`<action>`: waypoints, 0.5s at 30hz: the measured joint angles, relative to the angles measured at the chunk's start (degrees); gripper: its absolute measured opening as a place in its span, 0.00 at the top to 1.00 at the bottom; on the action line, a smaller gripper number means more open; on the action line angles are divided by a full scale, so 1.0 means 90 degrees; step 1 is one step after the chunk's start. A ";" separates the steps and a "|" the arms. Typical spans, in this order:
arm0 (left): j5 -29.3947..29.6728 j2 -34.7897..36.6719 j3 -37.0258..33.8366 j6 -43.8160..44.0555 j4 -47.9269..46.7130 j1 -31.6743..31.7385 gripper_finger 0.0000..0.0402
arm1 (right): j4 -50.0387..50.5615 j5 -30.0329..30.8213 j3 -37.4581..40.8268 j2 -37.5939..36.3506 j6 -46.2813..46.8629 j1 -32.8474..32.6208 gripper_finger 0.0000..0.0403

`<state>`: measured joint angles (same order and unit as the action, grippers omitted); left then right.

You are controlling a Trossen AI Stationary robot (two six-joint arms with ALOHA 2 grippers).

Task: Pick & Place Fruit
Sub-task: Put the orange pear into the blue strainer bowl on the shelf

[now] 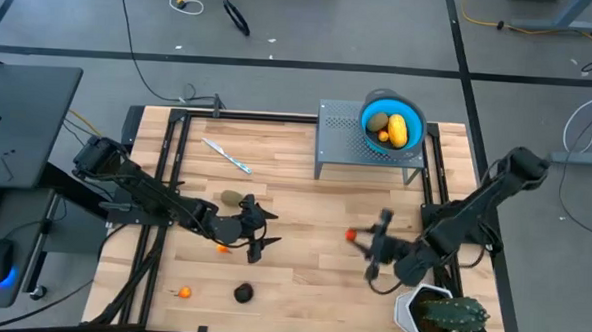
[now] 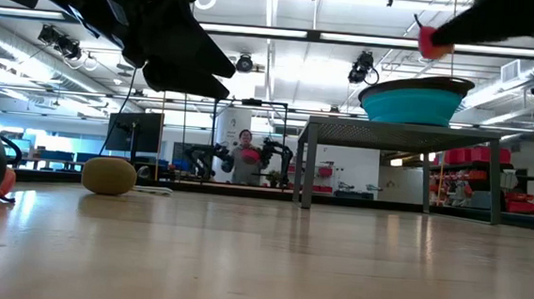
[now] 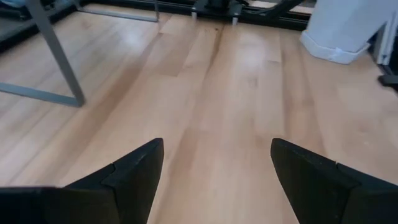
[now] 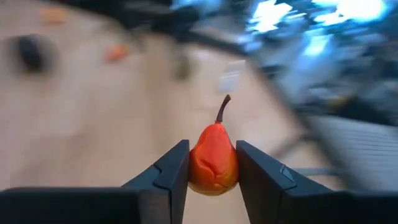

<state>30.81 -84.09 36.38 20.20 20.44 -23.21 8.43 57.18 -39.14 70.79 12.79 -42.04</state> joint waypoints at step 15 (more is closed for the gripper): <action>-0.0001 0.0000 0.0001 -0.0035 -0.0006 -0.0215 0.24 | 0.0638 0.2317 0.0000 -0.2180 -0.2165 0.2161 0.69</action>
<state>30.80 -84.09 36.38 19.88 20.38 -25.15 14.17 78.04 -39.13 51.17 -6.70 -22.59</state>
